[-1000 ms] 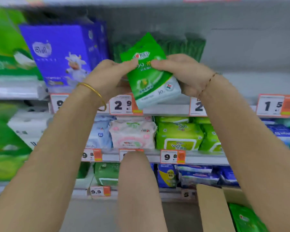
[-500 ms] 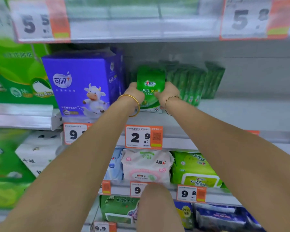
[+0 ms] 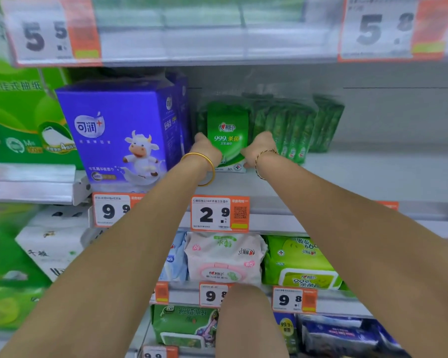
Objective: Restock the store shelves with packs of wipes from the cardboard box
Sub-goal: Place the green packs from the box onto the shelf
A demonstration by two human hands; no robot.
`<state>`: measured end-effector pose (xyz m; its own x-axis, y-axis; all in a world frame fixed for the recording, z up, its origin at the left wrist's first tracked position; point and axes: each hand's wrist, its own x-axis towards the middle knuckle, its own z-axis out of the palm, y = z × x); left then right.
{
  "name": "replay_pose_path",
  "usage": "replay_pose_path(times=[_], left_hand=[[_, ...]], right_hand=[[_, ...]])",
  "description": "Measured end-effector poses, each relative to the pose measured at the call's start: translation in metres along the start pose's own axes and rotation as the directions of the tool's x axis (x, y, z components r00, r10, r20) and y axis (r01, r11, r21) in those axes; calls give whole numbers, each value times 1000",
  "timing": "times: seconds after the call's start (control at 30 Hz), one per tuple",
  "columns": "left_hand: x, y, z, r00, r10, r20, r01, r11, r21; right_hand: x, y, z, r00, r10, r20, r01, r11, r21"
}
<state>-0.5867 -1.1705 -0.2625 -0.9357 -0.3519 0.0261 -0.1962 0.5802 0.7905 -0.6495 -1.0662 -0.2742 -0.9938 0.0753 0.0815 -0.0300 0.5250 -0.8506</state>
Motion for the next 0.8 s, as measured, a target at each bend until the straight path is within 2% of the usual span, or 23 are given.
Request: replay_pose_path(times=[0.07, 0.17, 0.27, 0.33, 0.37, 0.43, 0.47, 0.53, 0.63, 0.73, 0.8], left_hand=[[-13, 3, -1, 996, 50, -75, -47, 998, 34], [-55, 15, 7, 960, 254, -121, -261, 964, -50], [-123, 19, 33, 880, 464, -100, -474, 851, -224], [-169, 10, 64, 861, 509, -8, -480, 807, -344], [-187, 4, 84, 853, 513, 89, -451, 814, -366], [-214, -12, 139, 806, 464, 368, -355, 875, -329], [-224, -20, 169, 755, 417, 506, -316, 908, -276], [-238, -34, 227, 637, 326, 699, -308, 938, -157], [-252, -53, 296, 499, 225, 837, -386, 922, -19], [-258, -71, 335, 446, 214, 869, -501, 865, 44], [-259, -87, 348, 420, 264, 868, -640, 765, 77]], right_hand=[[-8, 2, -6, 1000, 1, -14, 0, 1000, 28], [-47, 7, -32, 997, -64, -37, 70, 978, 195], [-124, 42, -85, 972, -213, -96, 234, 884, 404], [-174, 85, -122, 971, -215, -102, 239, 874, 423], [-192, 114, -137, 981, -178, -70, 192, 903, 383], [-218, 184, -158, 999, 4, 44, -15, 968, 252], [-226, 223, -165, 986, 140, 92, -155, 970, 186], [-235, 307, -175, 916, 389, 100, -395, 918, 45], [-244, 412, -177, 771, 636, 23, -620, 759, -199], [-256, 478, -168, 677, 731, -78, -702, 610, -368], [-264, 503, -159, 626, 770, -121, -736, 533, -417]])
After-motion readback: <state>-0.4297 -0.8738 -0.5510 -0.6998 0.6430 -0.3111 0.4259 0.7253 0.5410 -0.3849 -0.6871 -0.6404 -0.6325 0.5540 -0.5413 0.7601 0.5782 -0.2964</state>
